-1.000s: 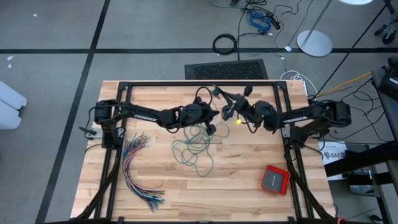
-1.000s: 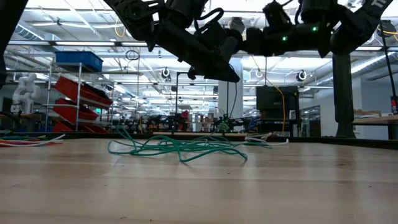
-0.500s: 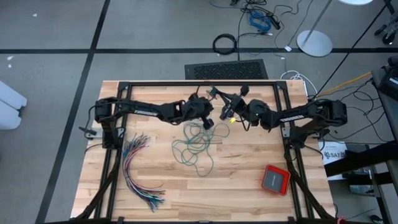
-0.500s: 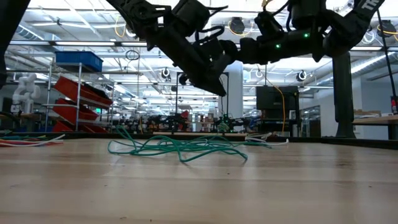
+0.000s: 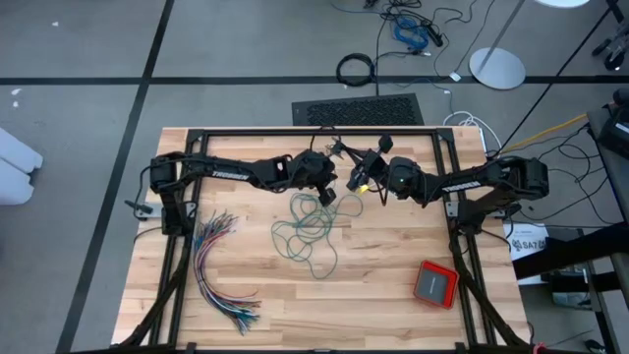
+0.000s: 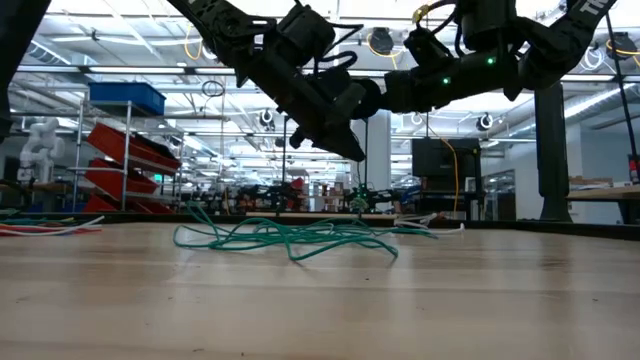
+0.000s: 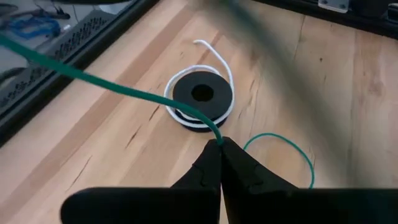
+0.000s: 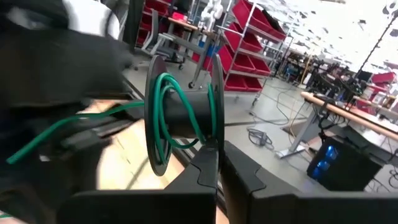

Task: Coil cords
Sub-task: Coil the green wire onto the spool

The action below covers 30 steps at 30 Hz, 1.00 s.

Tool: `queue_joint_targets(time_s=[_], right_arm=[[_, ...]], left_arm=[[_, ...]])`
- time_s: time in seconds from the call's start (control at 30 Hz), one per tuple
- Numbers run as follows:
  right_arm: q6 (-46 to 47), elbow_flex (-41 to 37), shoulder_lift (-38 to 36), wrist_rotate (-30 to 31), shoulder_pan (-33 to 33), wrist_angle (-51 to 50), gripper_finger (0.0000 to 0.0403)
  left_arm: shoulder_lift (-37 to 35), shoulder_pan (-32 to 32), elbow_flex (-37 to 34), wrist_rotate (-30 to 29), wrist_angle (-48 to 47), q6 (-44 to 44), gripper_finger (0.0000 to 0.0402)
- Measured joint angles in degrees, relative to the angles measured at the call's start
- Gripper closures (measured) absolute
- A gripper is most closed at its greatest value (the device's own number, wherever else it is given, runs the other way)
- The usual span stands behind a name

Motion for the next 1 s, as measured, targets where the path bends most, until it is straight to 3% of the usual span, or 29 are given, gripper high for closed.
queue_joint_targets(time_s=[0.33, 0.53, 0.63, 0.73, 0.87, 1.0], right_arm=[[5.4, -0.2, 2.8, -0.3, -1.0, 4.9, 0.0403], [7.3, -4.3, 2.8, -1.3, -1.0, 20.3, 0.0403], [9.9, -8.1, 2.8, -5.1, -1.4, 30.8, 0.0403], [13.8, -11.9, 2.8, -5.4, -1.5, 39.3, 0.0403], [18.6, -12.8, 3.2, -5.0, -1.1, 39.8, 0.0403], [18.5, -8.9, 5.6, -3.9, 1.5, 39.8, 0.0403]], left_arm=[[0.0, -2.5, 0.0, -5.9, 4.3, 5.1, 0.0402], [-1.0, -3.1, 0.0, -7.6, 6.5, 9.4, 0.0402], [-2.9, -3.9, 0.0, -8.8, 7.6, 13.5, 0.0402], [-5.2, -5.1, 0.0, -8.2, 9.3, 18.5, 0.0402], [-6.6, -6.2, 0.0, -5.2, 12.4, 23.0, 0.0402], [-6.0, -6.3, 0.0, -3.1, 16.6, 25.8, 0.0402]])
